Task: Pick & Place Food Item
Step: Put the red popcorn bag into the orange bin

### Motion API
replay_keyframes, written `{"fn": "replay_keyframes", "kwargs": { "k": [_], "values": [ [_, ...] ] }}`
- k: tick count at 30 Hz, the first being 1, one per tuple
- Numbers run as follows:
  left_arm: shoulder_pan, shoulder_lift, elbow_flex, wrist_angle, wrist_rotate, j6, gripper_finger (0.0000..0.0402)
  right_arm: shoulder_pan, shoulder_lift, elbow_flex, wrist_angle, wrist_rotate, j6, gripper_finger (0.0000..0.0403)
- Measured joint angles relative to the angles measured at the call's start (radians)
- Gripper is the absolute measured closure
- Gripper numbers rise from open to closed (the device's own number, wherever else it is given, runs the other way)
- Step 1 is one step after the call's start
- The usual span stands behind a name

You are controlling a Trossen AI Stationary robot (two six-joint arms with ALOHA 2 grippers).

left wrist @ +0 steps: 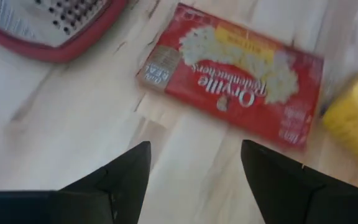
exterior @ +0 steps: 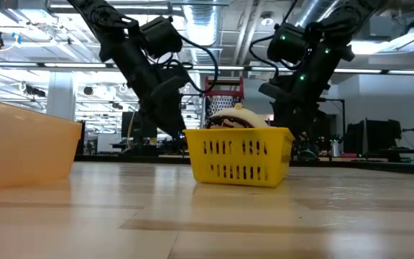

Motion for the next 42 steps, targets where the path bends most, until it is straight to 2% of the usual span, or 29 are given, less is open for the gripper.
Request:
{"fn": "replay_keyframes", "kwargs": {
  "k": [2, 8, 13, 22, 28, 33, 42],
  "values": [
    [-0.022, 0.0, 0.0, -0.027, -0.034, 0.056, 0.0168, -0.018, 0.0, 0.0, 0.002, -0.013, 0.004, 0.026],
    [-0.054, 0.0, 0.0, -0.095, -0.036, 0.222, 0.0222, -0.034, 0.002, 0.0, -0.008, -0.064, 0.003, 0.0287],
    [-0.054, 0.0, 0.007, -0.072, 0.07, 0.212, 0.0246, -0.061, 0.002, 0.0, -0.004, -0.062, -0.013, 0.0308],
    [-0.054, 0.0, 0.015, -0.081, 0.107, 0.237, 0.0249, -0.065, 0.042, 0.002, 0.067, -0.075, -0.059, 0.0348],
    [-0.067, -0.003, 0.015, -0.088, 0.109, 0.218, 0.0249, -0.084, 0.255, 0.078, 0.041, -0.096, -0.105, 0.037],
    [-0.098, -0.003, 0.015, -0.11, 0.112, 0.212, 0.0249, -0.069, 0.378, 0.192, 0.038, -0.118, -0.156, 0.0386],
    [-0.082, -0.003, 0.015, -0.111, 0.088, 0.198, 0.0245, -0.007, 0.414, 0.271, 0.074, -0.174, -0.173, 0.0394]
  ]
}}
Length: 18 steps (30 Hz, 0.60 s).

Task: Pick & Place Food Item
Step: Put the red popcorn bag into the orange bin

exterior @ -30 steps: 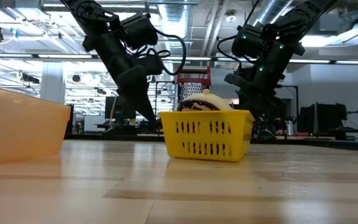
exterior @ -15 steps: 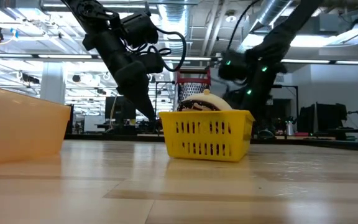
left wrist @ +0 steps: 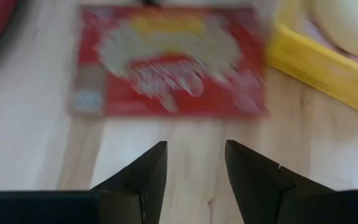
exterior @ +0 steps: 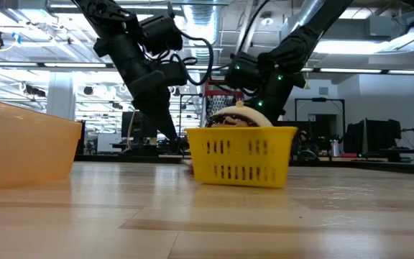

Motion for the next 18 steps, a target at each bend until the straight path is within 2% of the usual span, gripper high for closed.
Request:
{"fn": "replay_keyframes", "kwargs": {
  "k": [3, 6, 11, 18],
  "values": [
    [0.03, 0.007, 0.0, -0.005, 0.025, -0.049, 0.0225, 0.018, 0.003, 0.002, 0.027, -0.048, 0.0, 0.0395],
    [0.046, 0.039, 0.0, -0.045, 0.078, -0.099, 0.0194, 0.028, 0.001, 0.003, 0.052, -0.047, 0.0, 0.0395],
    [0.045, 0.121, -0.001, -0.07, 0.102, -0.205, 0.0148, 0.02, 0.001, 0.003, 0.054, -0.044, -0.006, 0.0395],
    [0.05, 0.151, -0.001, 0.118, 0.175, -0.394, 0.0132, 0.013, -0.001, 0.004, 0.061, -0.035, -0.037, 0.0395]
  ]
}}
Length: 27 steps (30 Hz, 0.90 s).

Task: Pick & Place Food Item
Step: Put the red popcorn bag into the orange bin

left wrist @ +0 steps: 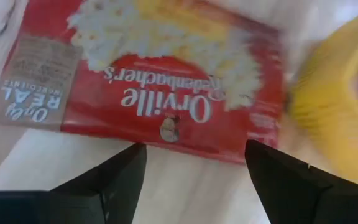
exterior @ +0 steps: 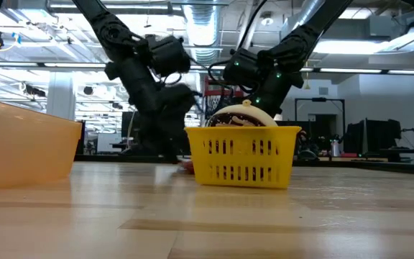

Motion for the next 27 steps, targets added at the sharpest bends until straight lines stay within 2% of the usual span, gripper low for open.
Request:
{"fn": "replay_keyframes", "kwargs": {
  "k": [3, 8, 18, 27],
  "values": [
    [0.003, -0.005, 0.001, 0.058, 0.035, -0.044, 0.0136, 0.002, 0.0, 0.0, 0.005, 0.011, -0.016, 0.0395],
    [0.018, 0.0, 0.001, 0.041, 0.042, -0.078, 0.0149, 0.004, 0.0, 0.0, 0.019, 0.011, -0.031, 0.0395],
    [0.018, 0.0, 0.001, -0.015, -0.051, -0.112, 0.0179, 0.02, -0.002, 0.0, 0.027, 0.017, -0.035, 0.0395],
    [0.018, 0.009, 0.0, 0.029, -0.071, -0.126, 0.0183, 0.021, -0.002, 0.0, 0.042, 0.018, -0.05, 0.0395]
  ]
}}
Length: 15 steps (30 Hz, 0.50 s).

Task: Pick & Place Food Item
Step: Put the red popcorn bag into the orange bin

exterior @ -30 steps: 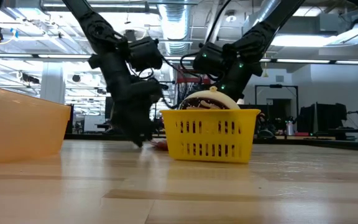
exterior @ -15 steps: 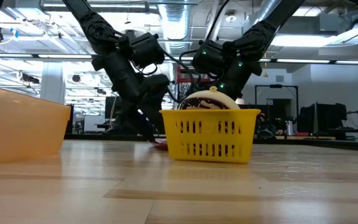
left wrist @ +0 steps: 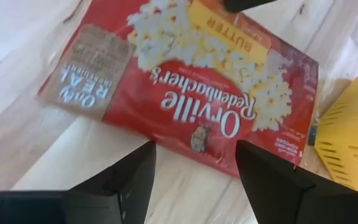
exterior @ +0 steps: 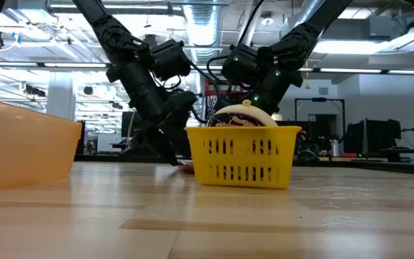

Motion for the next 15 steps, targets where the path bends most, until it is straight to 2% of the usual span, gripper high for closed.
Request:
{"fn": "replay_keyframes", "kwargs": {
  "k": [8, 15],
  "values": [
    [0.0, 0.059, 0.003, 0.029, 0.017, -0.013, 0.0197, 0.006, 0.0, -0.005, 0.015, 0.001, -0.008, 0.0395],
    [0.0, 0.055, -0.001, 0.101, 0.022, -0.032, 0.0231, 0.007, 0.0, -0.024, 0.037, 0.001, -0.008, 0.0395]
  ]
}}
